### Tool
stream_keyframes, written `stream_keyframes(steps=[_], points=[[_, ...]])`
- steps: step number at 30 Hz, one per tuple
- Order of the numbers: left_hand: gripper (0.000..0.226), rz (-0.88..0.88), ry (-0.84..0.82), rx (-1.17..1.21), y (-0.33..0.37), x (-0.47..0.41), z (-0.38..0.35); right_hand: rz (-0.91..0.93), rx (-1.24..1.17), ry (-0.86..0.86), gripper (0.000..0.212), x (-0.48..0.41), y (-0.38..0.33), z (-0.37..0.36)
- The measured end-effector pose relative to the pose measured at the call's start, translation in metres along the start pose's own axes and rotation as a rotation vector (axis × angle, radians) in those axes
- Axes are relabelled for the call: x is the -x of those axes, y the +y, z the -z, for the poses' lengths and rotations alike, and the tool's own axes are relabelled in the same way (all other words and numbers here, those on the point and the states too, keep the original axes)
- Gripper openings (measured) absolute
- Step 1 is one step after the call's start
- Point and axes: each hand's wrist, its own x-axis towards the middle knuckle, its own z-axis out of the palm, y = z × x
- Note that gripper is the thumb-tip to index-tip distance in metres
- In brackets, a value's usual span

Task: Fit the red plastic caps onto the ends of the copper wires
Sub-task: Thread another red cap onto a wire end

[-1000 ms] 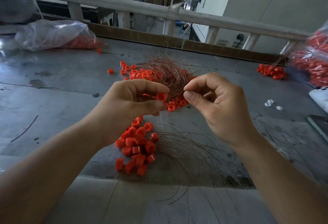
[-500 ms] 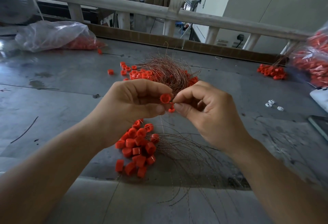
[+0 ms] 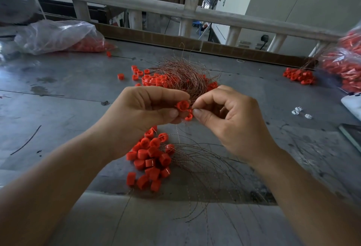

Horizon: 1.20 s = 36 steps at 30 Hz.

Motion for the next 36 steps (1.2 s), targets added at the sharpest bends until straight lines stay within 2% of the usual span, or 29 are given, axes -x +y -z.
stream_keyframes(steps=[13,36], points=[[0.036,-0.018,-0.052,-0.018,0.0011,0.0006,0.0011,-0.023,0.005,0.005,0.019,-0.0006,-0.0001,-0.0001],[0.03,-0.01,-0.046,-0.025,0.0027,0.0022,0.0023,-0.009,0.003,-0.007,0.019,0.0007,-0.0014,-0.0005]])
